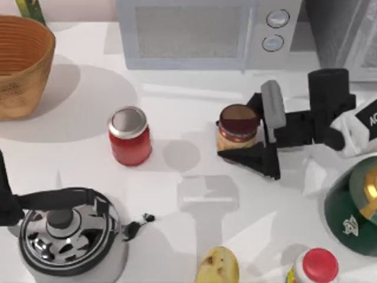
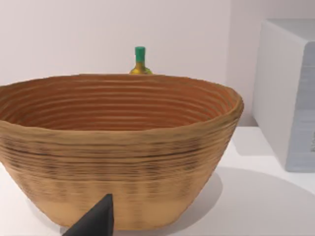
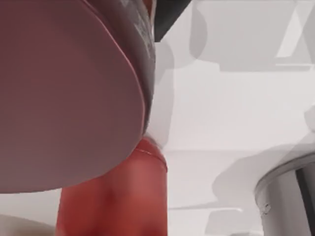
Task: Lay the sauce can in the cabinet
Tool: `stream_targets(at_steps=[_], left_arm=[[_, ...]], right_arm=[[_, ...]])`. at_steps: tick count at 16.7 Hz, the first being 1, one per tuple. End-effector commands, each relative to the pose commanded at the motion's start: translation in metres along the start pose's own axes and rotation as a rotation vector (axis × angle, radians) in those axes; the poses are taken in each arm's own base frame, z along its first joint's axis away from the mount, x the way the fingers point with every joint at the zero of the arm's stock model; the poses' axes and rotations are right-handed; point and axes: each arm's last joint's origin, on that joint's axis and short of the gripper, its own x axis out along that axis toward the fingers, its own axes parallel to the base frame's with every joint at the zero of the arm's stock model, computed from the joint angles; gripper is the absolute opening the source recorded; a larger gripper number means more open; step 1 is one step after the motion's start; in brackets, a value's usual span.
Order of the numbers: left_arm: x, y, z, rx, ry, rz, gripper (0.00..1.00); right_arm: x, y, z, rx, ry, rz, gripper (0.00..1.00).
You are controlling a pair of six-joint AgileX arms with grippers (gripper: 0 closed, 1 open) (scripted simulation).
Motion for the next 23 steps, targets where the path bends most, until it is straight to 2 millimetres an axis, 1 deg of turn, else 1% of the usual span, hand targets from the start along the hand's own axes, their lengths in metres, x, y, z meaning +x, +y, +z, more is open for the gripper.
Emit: stream_targets(at_steps=[3, 5, 6, 8, 11, 14, 16, 18, 23], left_arm=[[0.000, 0.000, 0.000, 0.000, 0.000, 0.000, 1.00], [0.000, 0.000, 0.000, 0.000, 0.000, 0.000, 1.00], [0.000, 0.000, 0.000, 0.000, 0.000, 0.000, 1.00], [0.000, 0.000, 0.000, 0.000, 0.000, 0.000, 1.00], [0.000, 0.000, 0.000, 0.000, 0.000, 0.000, 1.00], [0.000, 0.000, 0.000, 0.000, 0.000, 0.000, 1.00], [0.000, 0.000, 0.000, 0.000, 0.000, 0.000, 1.00], [0.000, 0.000, 0.000, 0.000, 0.000, 0.000, 1.00], [0.000, 0.000, 0.000, 0.000, 0.000, 0.000, 1.00]], right_arm=[[-0.001, -0.001, 0.001, -0.002, -0.001, -0.004, 0.00], [0.000, -0.005, 0.009, -0.005, -0.005, 0.003, 0.00], [0.001, -0.008, 0.017, -0.007, -0.007, 0.009, 0.00], [0.000, -0.013, 0.038, -0.011, -0.012, 0.017, 0.00], [-0.008, -0.015, 0.081, -0.014, -0.014, 0.019, 0.00], [-0.019, -0.010, 0.120, -0.011, -0.009, 0.012, 0.00], [-0.027, -0.004, 0.139, -0.006, -0.004, 0.003, 0.00], [-0.031, -0.001, 0.147, -0.002, -0.001, -0.004, 0.00], [-0.029, -0.001, 0.147, -0.002, -0.002, 0.000, 0.00]])
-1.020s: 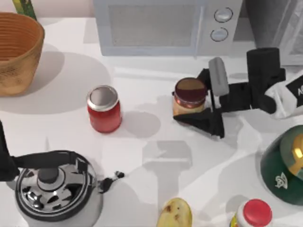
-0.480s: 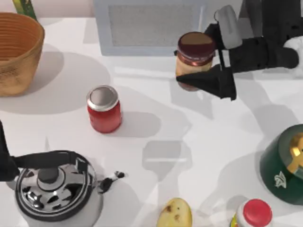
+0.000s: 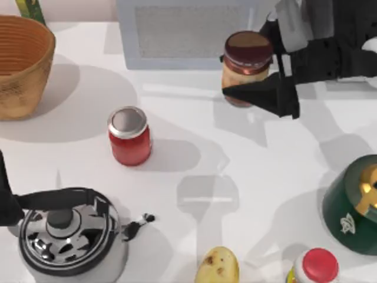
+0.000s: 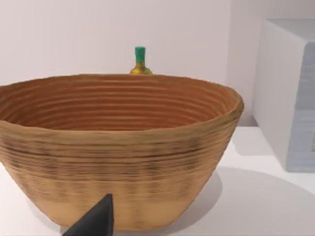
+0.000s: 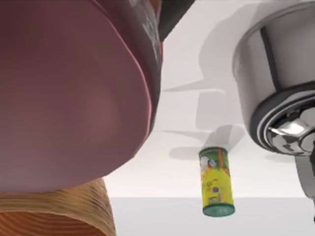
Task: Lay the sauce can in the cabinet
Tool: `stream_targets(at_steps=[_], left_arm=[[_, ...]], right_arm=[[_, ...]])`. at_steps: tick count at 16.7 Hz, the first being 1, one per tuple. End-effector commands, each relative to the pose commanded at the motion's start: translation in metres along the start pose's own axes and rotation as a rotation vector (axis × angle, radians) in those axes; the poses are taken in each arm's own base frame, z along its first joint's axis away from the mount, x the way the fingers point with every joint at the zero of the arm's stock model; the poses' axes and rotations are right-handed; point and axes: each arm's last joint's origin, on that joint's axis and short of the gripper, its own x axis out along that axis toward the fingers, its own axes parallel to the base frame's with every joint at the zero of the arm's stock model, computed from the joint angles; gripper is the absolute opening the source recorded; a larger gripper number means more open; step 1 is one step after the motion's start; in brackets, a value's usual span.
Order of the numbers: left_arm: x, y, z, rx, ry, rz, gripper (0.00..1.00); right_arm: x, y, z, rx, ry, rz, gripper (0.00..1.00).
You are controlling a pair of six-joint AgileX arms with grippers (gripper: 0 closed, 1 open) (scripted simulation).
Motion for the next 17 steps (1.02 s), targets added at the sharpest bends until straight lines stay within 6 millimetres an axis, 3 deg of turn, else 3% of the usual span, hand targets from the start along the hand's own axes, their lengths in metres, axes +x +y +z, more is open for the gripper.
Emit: stream_targets(at_steps=[4, 7, 13, 17], left_arm=[[0.000, 0.000, 0.000, 0.000, 0.000, 0.000, 1.00], [0.000, 0.000, 0.000, 0.000, 0.000, 0.000, 1.00], [0.000, 0.000, 0.000, 0.000, 0.000, 0.000, 1.00], [0.000, 0.000, 0.000, 0.000, 0.000, 0.000, 1.00]], right_arm=[[-0.008, 0.010, 0.009, 0.006, 0.018, -0.043, 0.00], [-0.025, 0.028, 0.024, 0.032, 0.050, -0.135, 0.00], [-0.064, 0.088, 0.059, 0.030, 0.097, -0.379, 0.00], [-0.083, 0.126, 0.068, 0.040, 0.107, -0.523, 0.00]])
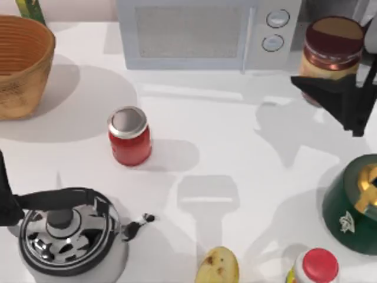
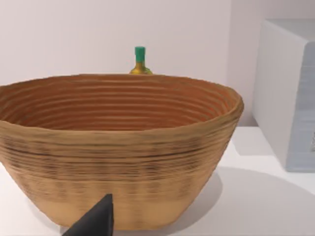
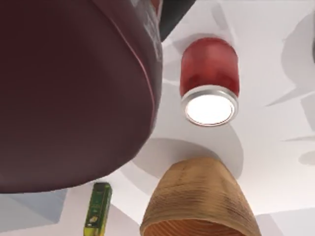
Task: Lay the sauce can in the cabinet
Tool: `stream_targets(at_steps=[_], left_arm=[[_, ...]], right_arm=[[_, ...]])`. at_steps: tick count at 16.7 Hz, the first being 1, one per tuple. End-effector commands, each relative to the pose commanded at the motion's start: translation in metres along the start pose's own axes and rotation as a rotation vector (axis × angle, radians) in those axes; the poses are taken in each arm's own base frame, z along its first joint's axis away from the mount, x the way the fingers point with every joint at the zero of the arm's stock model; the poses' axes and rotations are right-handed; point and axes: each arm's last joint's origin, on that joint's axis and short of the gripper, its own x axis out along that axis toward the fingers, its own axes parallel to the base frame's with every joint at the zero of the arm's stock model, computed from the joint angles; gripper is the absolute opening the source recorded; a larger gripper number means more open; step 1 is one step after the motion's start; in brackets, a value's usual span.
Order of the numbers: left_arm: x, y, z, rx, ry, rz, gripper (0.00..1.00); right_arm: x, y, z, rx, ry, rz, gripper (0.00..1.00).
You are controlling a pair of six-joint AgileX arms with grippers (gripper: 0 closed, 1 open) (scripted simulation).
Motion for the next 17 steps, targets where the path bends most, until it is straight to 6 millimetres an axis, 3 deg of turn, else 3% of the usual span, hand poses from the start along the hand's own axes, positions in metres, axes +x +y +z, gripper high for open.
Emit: stream_targets(at_steps=[9, 17], left_arm=[[0.000, 0.000, 0.000, 0.000, 0.000, 0.000, 1.00], [0.000, 0.000, 0.000, 0.000, 0.000, 0.000, 1.00]], right_arm=[[-0.065, 0.055, -0.022, 0.065, -0.004, -0.341, 0.00], [-0.104, 0.096, -0.060, 0.121, -0.092, -0.669, 0.00]])
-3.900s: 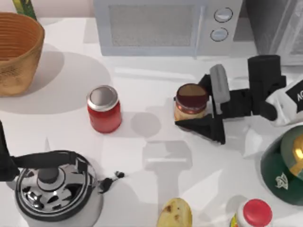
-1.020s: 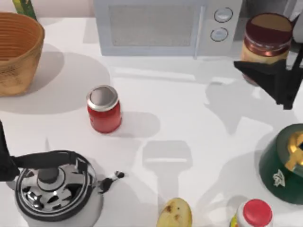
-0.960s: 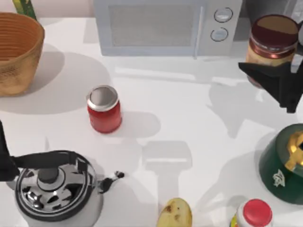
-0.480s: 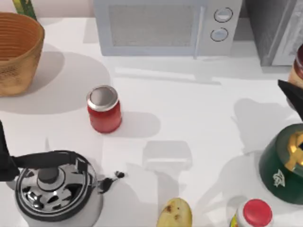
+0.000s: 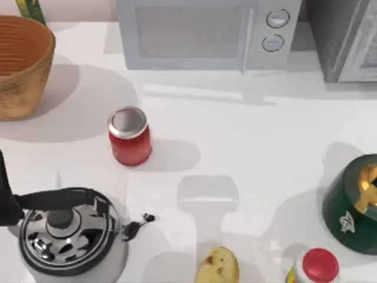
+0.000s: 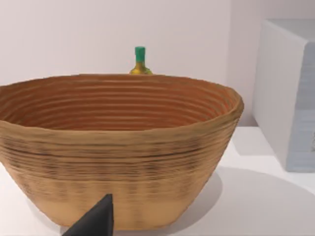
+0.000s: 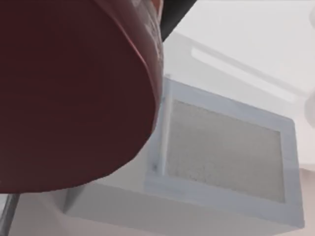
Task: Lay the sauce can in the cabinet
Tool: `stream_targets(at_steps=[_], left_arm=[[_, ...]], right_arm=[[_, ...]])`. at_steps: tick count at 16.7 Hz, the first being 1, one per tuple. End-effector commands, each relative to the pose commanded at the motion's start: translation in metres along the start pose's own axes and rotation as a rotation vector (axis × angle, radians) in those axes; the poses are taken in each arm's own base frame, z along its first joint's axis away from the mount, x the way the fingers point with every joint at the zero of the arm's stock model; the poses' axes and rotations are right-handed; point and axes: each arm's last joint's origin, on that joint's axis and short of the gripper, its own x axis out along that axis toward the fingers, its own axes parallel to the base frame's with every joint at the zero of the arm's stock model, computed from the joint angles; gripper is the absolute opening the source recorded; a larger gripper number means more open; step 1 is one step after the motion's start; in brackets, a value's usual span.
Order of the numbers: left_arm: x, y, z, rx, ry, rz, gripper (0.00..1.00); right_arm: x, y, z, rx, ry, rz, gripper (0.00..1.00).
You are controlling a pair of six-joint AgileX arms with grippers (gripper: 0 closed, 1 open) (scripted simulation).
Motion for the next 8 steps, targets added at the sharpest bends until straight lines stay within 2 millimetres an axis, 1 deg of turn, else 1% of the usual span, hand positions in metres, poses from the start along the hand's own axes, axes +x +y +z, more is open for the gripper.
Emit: stream_targets(at_steps=[2, 4, 6, 8], left_arm=[[0.000, 0.000, 0.000, 0.000, 0.000, 0.000, 1.00], [0.000, 0.000, 0.000, 0.000, 0.000, 0.000, 1.00], [0.000, 0.000, 0.000, 0.000, 0.000, 0.000, 1.00], [0.000, 0.000, 0.000, 0.000, 0.000, 0.000, 1.00]], right_arm=[[-0.013, 0.002, -0.018, 0.020, -0.034, -0.102, 0.00], [-0.020, 0.003, -0.038, 0.054, -0.055, -0.200, 0.00], [-0.024, 0.003, -0.055, 0.089, -0.074, -0.279, 0.00], [-0.025, 0.002, -0.066, 0.115, -0.091, -0.334, 0.00]])
